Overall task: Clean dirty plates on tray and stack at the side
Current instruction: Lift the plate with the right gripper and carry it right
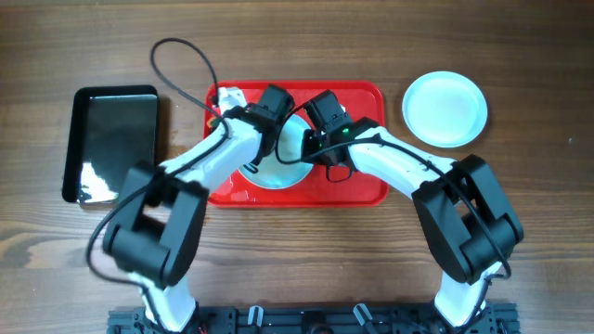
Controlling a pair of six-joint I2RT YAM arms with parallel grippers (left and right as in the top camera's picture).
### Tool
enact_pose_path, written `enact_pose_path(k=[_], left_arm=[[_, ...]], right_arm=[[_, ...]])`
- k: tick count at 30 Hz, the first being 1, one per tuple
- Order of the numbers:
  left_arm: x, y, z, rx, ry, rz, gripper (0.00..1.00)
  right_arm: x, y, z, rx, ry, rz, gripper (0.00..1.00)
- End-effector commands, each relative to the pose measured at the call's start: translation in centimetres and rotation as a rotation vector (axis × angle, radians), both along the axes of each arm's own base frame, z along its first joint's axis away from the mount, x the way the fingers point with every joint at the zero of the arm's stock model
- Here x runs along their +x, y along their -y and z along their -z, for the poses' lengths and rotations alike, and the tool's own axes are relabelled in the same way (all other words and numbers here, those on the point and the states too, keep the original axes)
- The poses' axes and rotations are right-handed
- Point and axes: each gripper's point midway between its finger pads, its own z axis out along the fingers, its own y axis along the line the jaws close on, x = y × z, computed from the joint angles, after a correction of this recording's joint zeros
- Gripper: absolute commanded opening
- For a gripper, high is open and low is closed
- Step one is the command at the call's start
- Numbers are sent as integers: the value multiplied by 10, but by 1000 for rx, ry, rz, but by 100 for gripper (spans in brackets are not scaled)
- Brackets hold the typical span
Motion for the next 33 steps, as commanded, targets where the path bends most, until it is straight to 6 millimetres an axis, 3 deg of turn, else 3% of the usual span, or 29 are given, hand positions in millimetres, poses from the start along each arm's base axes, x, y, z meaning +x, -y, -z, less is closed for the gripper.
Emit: enact_pose_path(k=[1, 5, 10, 12, 14, 17, 25, 30, 33], left_arm=[[-6, 5, -51, -243, 151, -131, 4], [-28, 31, -56, -523, 31, -121, 4], [-53, 43, -43, -641, -136, -81, 4], [-61, 40, -33, -627, -165, -93, 4], [-66, 38, -27, -620, -181, -99, 4], [-72, 36, -20, -613, -196, -105, 4], [-73, 35, -17, -612, -200, -106, 4], [-72, 36, -18, -614, -195, -105, 4], [-72, 36, -18, -614, -194, -104, 4]], right_arm=[[-2, 34, 11, -143, 10, 54, 4], [18, 47, -45, -185, 183, 52, 4], [35, 75, -155, -265, 497, 71, 4], [31, 100, -226, -367, 690, 61, 4], [24, 121, -261, -434, 773, 106, 4], [13, 136, -296, -496, 857, 96, 4], [14, 169, -315, -805, 877, 123, 4], [26, 167, -302, -961, 831, 44, 4], [29, 168, -295, -1043, 805, 83, 4]])
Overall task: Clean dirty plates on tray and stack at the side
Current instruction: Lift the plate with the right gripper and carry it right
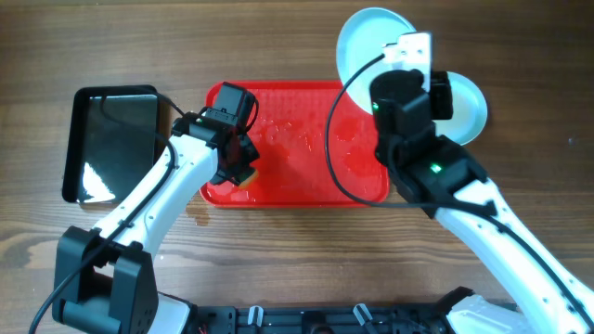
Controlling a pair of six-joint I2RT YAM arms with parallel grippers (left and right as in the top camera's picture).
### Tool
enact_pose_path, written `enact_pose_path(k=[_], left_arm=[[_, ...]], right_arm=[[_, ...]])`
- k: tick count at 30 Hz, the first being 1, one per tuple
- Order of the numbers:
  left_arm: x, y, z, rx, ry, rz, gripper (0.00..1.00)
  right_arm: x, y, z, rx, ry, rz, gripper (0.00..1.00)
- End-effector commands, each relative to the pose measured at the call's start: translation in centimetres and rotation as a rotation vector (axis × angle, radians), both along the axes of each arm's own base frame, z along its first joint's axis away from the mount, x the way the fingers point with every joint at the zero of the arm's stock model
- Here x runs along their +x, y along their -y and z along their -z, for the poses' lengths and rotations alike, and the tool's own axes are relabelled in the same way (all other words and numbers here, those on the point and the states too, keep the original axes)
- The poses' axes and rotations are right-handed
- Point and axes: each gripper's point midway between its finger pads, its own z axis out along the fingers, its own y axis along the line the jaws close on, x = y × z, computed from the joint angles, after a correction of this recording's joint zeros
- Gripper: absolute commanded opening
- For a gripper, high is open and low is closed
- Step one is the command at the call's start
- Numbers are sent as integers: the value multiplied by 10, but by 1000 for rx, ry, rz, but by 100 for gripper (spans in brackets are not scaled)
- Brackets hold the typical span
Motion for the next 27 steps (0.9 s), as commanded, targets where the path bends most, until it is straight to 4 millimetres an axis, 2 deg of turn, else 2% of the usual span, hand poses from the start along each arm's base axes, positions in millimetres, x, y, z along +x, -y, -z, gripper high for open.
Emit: enact_pose_path(k=[1, 5, 10, 16, 24, 27], left_arm=[[-1, -1, 4, 1, -10, 7, 4], [-1, -1, 4, 1, -9, 7, 4], [0, 0, 3, -2, -3, 7, 4], [1, 0, 3, -3, 0, 7, 4], [1, 0, 3, -3, 2, 7, 4], [1, 0, 3, -3, 1, 7, 4]], right_arm=[[1, 3, 6, -145, -21, 92, 4], [4, -16, 14, -220, -41, 70, 4], [-2, -28, -14, -372, 20, 165, 4], [-5, -45, -36, -392, 63, 136, 4], [-6, -43, -30, -367, 71, 147, 4], [-8, -41, -13, -318, 76, 158, 4]])
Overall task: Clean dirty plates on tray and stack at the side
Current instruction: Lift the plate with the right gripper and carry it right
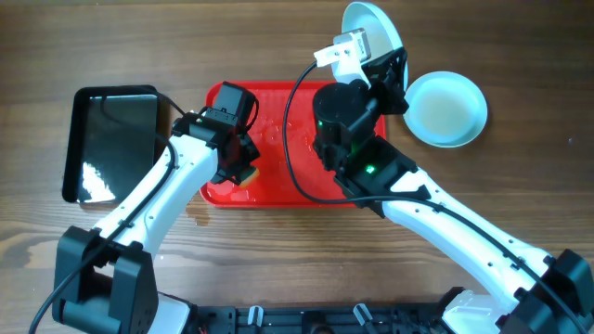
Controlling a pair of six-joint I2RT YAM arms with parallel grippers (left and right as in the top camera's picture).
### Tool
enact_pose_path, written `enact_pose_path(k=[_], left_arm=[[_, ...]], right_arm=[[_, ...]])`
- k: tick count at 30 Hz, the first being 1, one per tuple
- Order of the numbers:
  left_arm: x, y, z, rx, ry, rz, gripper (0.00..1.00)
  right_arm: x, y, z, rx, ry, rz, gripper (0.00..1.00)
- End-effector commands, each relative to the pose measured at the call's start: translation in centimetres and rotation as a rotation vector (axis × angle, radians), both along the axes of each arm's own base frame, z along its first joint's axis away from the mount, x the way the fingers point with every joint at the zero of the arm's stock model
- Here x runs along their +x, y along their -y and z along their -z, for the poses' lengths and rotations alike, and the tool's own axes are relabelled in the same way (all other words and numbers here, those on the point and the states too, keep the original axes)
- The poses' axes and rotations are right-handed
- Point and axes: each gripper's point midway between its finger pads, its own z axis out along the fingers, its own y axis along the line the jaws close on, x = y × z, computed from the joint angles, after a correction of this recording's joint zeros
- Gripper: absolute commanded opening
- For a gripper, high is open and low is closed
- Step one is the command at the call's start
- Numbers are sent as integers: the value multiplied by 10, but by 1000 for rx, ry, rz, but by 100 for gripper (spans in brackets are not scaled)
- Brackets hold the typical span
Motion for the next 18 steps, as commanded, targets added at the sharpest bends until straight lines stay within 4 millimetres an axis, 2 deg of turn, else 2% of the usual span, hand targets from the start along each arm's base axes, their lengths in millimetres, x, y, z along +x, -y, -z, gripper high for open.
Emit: enact_pose_path(k=[1, 3, 4, 5, 7, 8, 10, 14, 17, 18], left_arm=[[-1, -1, 3, 4, -8, 6, 4], [-1, -1, 3, 4, -8, 6, 4], [0, -1, 3, 3, -6, 6, 4], [0, -1, 3, 3, -5, 6, 4], [0, -1, 3, 2, -4, 6, 4], [0, -1, 3, 2, -4, 6, 4], [0, -1, 3, 3, -5, 7, 4], [-1, -2, 3, 10, -9, 27, 4], [-1, -1, 3, 9, -9, 28, 4], [-1, -1, 3, 9, -8, 27, 4]], right_arm=[[-4, 7, 25, 76, 22, 34, 4], [-3, 8, 56, 156, -7, -2, 4], [-3, -1, 96, 273, -117, -85, 4], [-4, -8, 120, 377, -200, -132, 4], [-9, -17, 152, 593, -307, -159, 4], [-9, -20, 160, 687, -335, -165, 4], [-5, -25, 161, 833, -363, -195, 4], [7, -19, 131, 1062, -359, -271, 4], [15, 7, 114, 1210, -342, -284, 4], [18, 25, 113, 1263, -340, -271, 4]])
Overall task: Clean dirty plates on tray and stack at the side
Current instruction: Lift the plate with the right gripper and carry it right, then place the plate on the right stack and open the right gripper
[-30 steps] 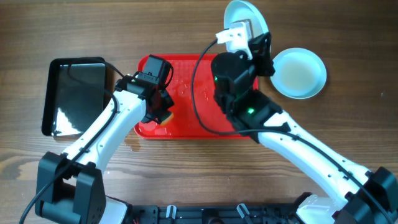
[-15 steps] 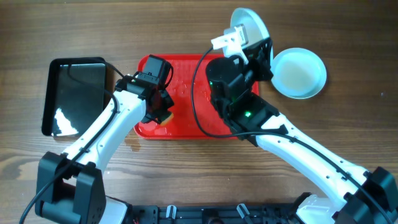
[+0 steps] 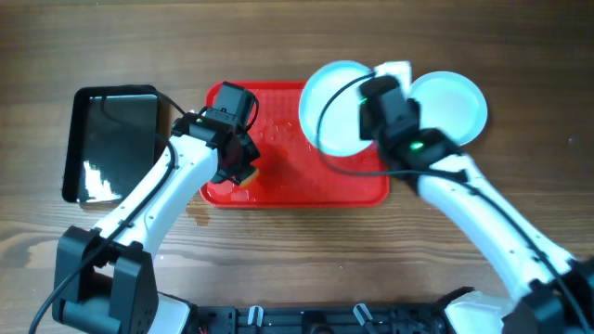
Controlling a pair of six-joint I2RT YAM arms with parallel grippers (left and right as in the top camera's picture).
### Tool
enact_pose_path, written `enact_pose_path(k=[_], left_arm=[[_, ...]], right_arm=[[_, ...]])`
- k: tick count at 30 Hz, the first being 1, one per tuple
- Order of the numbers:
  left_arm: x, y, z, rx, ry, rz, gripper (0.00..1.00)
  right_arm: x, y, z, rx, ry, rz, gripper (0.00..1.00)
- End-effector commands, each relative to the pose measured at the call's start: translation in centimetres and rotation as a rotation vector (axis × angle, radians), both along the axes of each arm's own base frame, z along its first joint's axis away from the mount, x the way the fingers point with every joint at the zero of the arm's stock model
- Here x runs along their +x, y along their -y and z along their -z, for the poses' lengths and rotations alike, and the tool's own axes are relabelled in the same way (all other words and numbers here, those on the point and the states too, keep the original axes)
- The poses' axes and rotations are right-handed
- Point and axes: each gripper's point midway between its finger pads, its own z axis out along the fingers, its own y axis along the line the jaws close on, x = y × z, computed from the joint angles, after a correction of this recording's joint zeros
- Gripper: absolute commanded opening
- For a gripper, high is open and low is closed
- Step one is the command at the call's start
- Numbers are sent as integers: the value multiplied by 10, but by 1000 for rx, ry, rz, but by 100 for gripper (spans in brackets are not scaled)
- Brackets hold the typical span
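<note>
A red tray [image 3: 288, 181] lies mid-table with a wet sheen on it. My right gripper [image 3: 368, 113] is shut on the right rim of a white plate [image 3: 329, 109]. It holds the plate face-up above the tray's right half. A second white plate [image 3: 459, 104] rests on the table just right of the tray, partly behind my right wrist. My left gripper [image 3: 243, 167] is over the tray's front-left corner, shut on a yellow sponge [image 3: 247, 174].
A black rectangular tray [image 3: 111, 139] lies on the table to the left of the red tray. The left arm's cable loops over the gap between the two trays. The arms' base rail runs along the near edge.
The plate in my right gripper was tipped up beyond the tray's far edge. It is now lower and flatter, over the tray's right half. My left arm and the sponge have not moved.
Both grippers were together on a plate in the middle of the tray. Then my right gripper held that plate high at the back right, and my left was at the tray's front-left corner with the sponge. The plate was then tipped up, and now hangs over the tray's right half.
</note>
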Motion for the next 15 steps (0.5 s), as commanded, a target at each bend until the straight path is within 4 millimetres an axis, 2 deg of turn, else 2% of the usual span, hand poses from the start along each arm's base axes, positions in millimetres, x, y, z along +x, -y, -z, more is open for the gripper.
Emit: enact_pose_path(k=[1, 3, 5, 7, 12, 15], left_arm=[[-1, -1, 3, 6, -8, 17, 4], [1, -1, 3, 5, -2, 16, 4], [2, 0, 3, 2, 3, 16, 4], [3, 0, 2, 1, 6, 16, 4], [3, 0, 2, 1, 6, 16, 4], [3, 0, 2, 1, 7, 16, 4]], right_arm=[[8, 27, -35, 356, 4, 15, 4], [10, 64, -22, 387, -31, 111, 4], [10, 118, 2, 390, -72, 254, 4], [8, 152, 23, 399, -111, 346, 4], [9, 196, 69, 420, -184, 463, 4], [10, 206, 88, 418, -214, 499, 4]])
